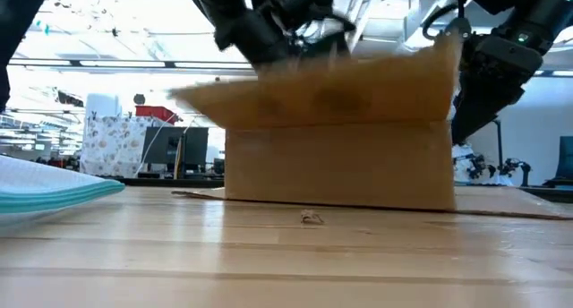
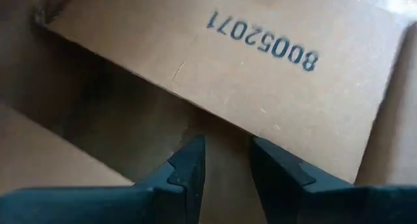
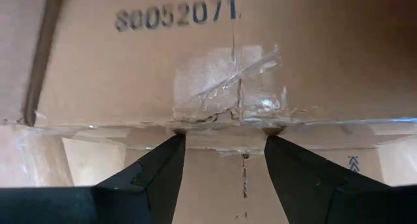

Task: Unpack boxes
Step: Break down the cardboard box until it is fully flat

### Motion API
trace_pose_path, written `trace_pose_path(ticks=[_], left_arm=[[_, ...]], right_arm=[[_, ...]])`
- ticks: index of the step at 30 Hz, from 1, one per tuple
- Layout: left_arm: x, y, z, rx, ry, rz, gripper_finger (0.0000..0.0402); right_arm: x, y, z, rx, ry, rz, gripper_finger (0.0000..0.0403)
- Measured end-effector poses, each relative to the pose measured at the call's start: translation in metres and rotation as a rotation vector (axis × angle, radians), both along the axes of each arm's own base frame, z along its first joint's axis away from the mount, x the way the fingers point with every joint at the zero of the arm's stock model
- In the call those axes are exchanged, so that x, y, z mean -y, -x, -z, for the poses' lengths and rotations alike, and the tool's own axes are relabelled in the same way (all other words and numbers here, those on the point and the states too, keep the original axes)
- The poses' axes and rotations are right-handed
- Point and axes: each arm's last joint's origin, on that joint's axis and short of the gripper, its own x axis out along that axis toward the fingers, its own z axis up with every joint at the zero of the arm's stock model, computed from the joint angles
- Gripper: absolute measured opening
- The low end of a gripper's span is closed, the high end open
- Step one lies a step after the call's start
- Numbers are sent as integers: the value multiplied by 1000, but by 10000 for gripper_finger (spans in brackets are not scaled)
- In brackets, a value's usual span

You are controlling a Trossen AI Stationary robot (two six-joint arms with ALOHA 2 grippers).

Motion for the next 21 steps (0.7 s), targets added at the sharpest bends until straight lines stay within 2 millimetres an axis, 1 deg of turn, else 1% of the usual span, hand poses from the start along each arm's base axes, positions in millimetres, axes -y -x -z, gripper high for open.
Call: trace_pose_path(ticks=[1,3,4,6,11,15,18,20,21], left_arm=[[-1,0,3,-12,-4,3,102],[-2,-5,19,-48,-6,24,102],[-2,-7,21,-53,-13,36,102],[-2,-10,23,-56,-28,46,102],[-1,-17,17,-40,-26,39,99],[0,-20,3,-12,-18,22,92],[1,-21,-18,13,-24,29,86],[4,-28,-40,130,-17,33,84],[6,-30,-47,159,-11,41,83]], right_arm=[[1,-1,0,9,3,-3,204],[2,-3,-2,35,8,-10,204],[2,-4,-3,37,13,-14,204],[3,-4,-3,37,22,-24,204],[3,-3,-2,29,30,-34,204],[3,-3,-2,19,28,-37,204],[3,-1,0,1,23,-42,204],[2,-2,0,10,13,-49,205],[2,-3,-1,18,10,-58,205]])
